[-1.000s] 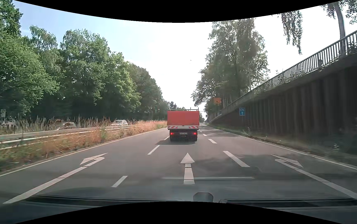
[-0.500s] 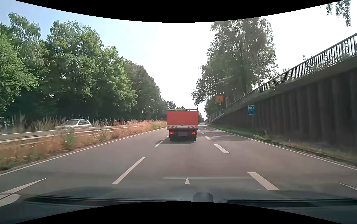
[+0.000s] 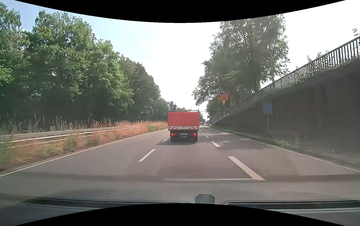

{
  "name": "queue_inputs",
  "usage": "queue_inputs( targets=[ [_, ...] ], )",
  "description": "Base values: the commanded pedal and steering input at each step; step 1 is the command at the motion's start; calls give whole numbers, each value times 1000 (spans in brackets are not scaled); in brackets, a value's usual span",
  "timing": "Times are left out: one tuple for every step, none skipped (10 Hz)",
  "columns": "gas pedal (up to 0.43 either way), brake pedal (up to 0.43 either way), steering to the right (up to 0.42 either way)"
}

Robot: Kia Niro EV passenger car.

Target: Follow the waypoints while adhering to traffic rules and regulations

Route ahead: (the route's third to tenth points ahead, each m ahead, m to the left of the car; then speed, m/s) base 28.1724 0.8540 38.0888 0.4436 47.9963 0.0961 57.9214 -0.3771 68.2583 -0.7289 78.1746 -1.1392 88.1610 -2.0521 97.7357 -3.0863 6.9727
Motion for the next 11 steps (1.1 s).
queue_inputs(
  targets=[
    [39,0,1],
    [39,0,0],
    [39,0,-1],
    [39,0,-3],
    [28,0,-4],
    [39,0,-4],
    [47,0,-4],
    [47,0,-4],
    [47,0,-4],
    [47,0,-4],
    [79,0,-4]
  ],
)
